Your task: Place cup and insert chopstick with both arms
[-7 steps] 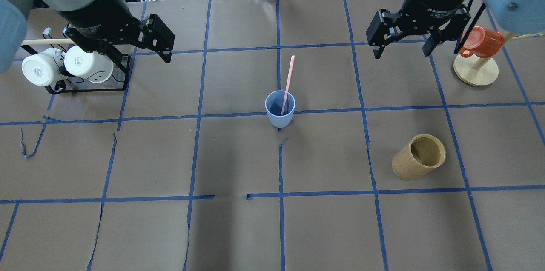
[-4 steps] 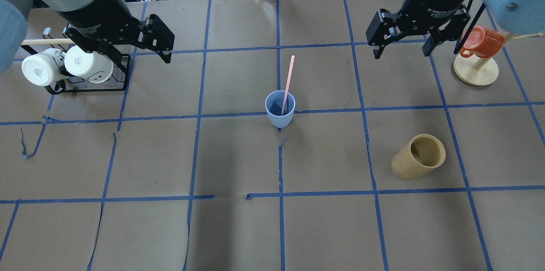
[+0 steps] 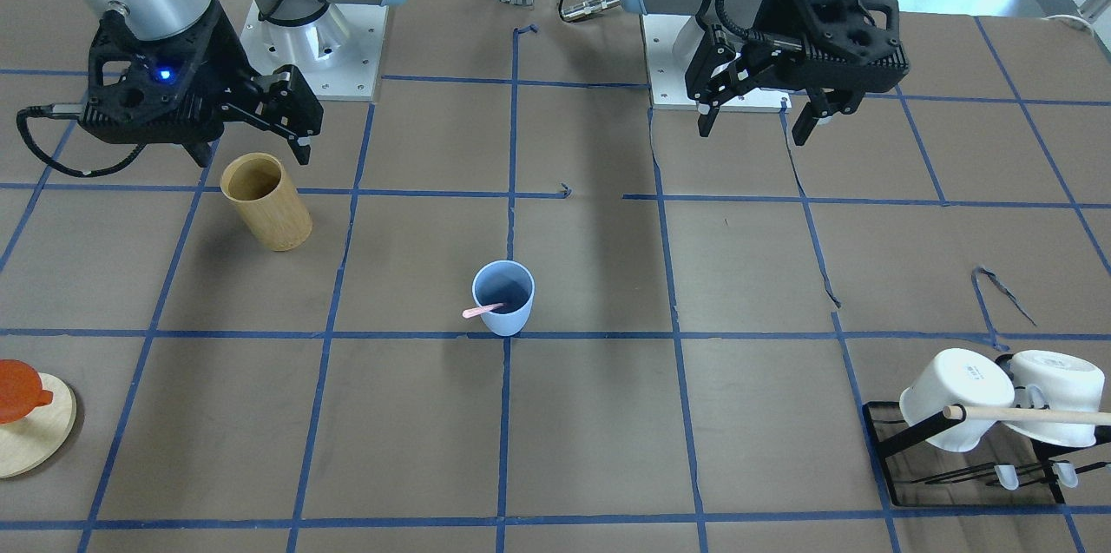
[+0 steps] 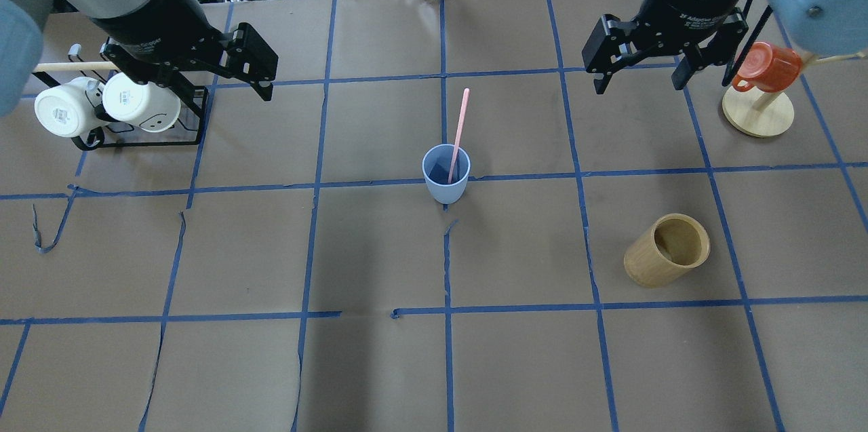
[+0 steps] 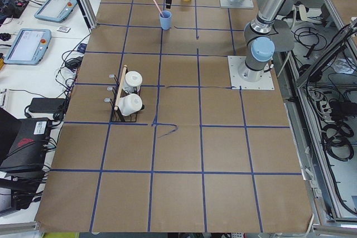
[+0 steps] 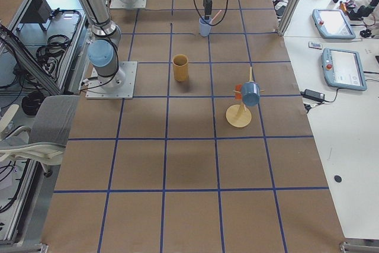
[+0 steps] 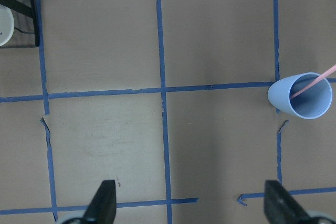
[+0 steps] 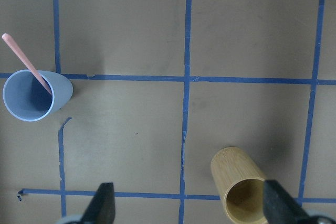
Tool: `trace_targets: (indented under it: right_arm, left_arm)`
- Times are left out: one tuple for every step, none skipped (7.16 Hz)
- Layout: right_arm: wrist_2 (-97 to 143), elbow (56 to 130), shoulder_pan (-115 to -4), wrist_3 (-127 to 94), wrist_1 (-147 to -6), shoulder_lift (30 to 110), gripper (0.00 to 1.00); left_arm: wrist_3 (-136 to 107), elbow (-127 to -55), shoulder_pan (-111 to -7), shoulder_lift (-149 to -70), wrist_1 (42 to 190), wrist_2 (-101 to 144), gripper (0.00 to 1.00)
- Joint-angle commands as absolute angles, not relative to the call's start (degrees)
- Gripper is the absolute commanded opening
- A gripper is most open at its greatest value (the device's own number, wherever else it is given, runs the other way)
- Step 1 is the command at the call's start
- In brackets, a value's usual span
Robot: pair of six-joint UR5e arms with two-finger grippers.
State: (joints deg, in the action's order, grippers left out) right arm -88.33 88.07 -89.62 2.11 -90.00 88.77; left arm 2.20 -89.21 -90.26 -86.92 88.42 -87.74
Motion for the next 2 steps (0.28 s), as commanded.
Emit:
trace_targets:
  right_arm:
    - [-88.3,88.1,-89.6,2.1,-90.0,88.8,1.0]
    - [-88.3,88.1,-89.6,2.1,-90.0,88.8,1.0]
  left_arm:
    - [2.2,-89.2,-90.3,-86.9,88.4,-87.8,1.0]
    - [2.2,-89.2,-90.3,-86.9,88.4,-87.8,1.0]
